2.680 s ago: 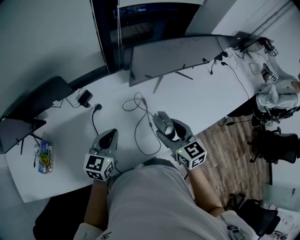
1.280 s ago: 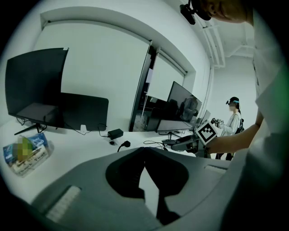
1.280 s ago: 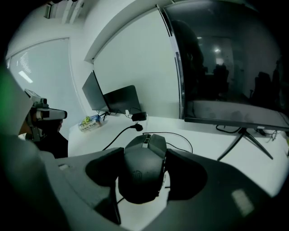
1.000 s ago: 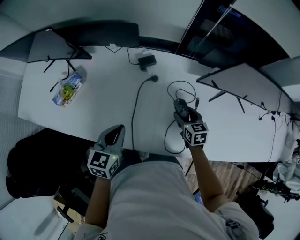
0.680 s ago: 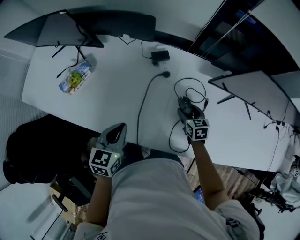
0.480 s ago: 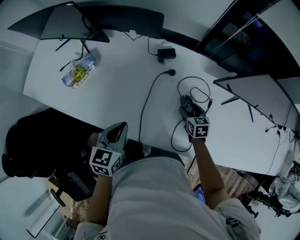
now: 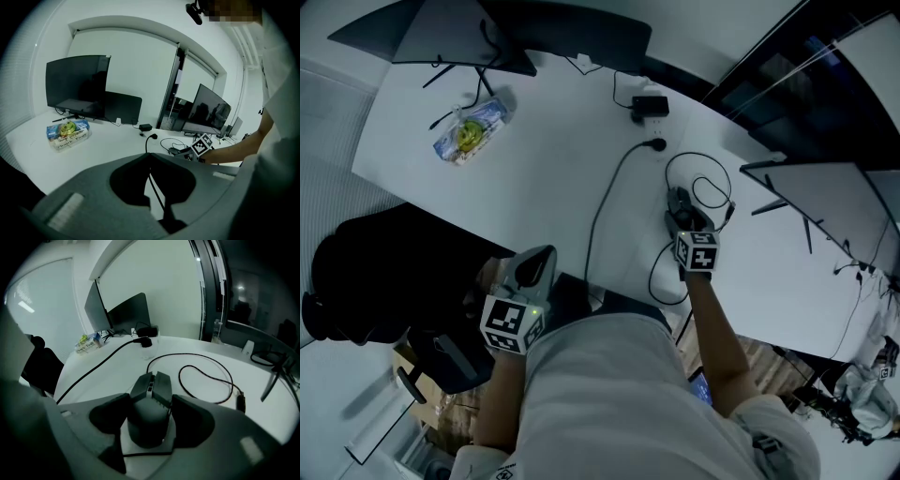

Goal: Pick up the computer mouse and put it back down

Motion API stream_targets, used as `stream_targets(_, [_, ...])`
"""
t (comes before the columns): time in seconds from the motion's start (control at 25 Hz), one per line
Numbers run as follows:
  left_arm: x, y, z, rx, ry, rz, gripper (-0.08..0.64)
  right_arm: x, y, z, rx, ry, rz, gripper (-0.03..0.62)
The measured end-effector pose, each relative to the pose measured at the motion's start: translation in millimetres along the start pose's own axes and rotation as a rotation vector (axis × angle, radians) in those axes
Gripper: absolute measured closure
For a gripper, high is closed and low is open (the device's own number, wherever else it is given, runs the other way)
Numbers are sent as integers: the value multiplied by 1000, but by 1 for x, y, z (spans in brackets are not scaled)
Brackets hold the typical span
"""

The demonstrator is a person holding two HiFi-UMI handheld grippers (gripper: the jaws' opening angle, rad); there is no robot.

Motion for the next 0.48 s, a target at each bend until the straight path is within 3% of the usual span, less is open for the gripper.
stream_targets(0.48, [2, 0, 5, 7, 14, 0, 552, 2, 0, 2, 3, 31, -7, 305])
Point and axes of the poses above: the fingertips, and each gripper's own axes: x forward along the fingers, z to its left, y out of its underside, the point moved 10 cm from there along -x, backward along the fingers, and after that the axes turned 3 degrees about x, right-handed, at the moved point
